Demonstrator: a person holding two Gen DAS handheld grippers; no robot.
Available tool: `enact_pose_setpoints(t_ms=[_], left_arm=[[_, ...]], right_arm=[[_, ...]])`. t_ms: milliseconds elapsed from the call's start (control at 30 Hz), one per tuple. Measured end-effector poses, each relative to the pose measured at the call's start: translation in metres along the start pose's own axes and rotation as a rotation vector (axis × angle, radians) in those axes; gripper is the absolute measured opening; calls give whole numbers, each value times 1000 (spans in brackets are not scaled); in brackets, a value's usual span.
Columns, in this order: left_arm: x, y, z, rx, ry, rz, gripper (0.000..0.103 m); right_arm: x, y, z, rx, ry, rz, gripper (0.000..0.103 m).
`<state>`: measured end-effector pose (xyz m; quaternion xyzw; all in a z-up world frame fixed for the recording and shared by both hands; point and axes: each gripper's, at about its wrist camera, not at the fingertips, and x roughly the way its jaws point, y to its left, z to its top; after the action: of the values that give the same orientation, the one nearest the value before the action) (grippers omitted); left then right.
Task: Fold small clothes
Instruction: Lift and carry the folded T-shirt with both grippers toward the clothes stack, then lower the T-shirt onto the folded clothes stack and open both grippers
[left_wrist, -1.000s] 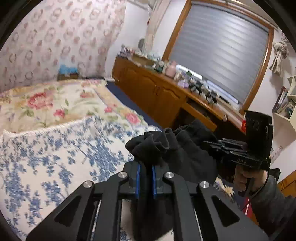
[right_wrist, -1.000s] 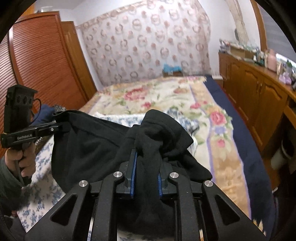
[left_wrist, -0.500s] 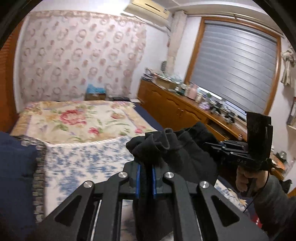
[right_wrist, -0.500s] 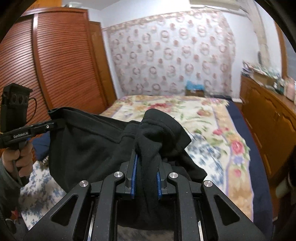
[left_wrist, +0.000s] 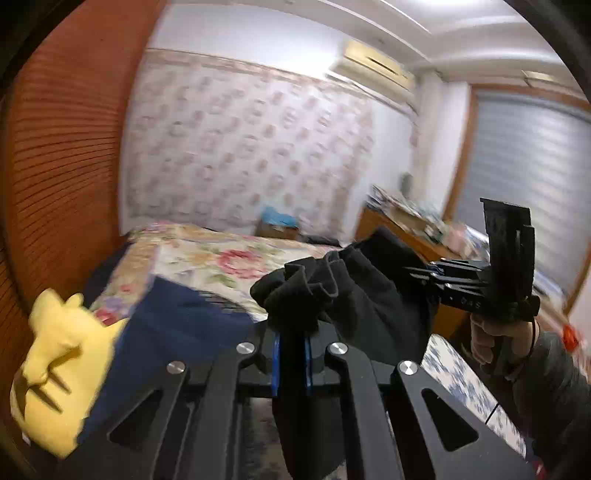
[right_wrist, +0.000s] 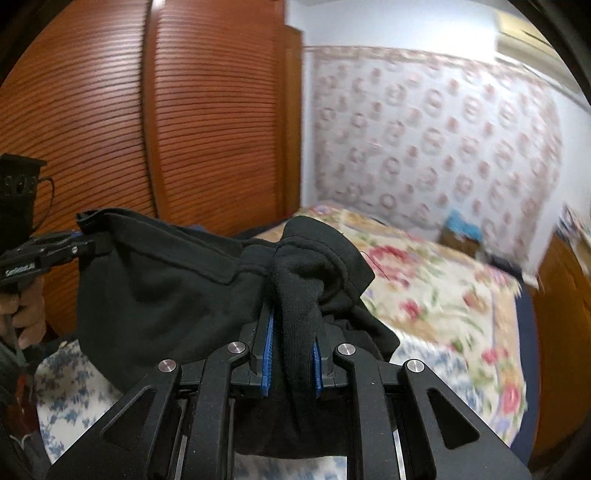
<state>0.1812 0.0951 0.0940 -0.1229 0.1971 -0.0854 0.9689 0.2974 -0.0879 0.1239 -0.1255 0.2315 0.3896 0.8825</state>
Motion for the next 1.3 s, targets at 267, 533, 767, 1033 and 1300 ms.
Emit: enact_pose_setpoints(t_ms=[267, 533, 767, 1033, 1300], left_arm=[[-35, 80, -53, -167, -72, 207, 6], [-24, 113, -100, -261, 16, 288, 6], [-24, 122, -109, -260, 45, 308, 7], [-31, 112, -108, -213, 74, 339, 18], [-50, 81, -104, -67, 35, 378, 47]], right_arm=[[100, 87, 73, -200, 48, 130, 14], [183, 134, 77, -247, 118, 175, 22], [174, 98, 83, -84, 7, 58, 46], [221, 106, 48, -95, 154, 88, 46], [229, 95, 28, -15, 168, 60, 46]])
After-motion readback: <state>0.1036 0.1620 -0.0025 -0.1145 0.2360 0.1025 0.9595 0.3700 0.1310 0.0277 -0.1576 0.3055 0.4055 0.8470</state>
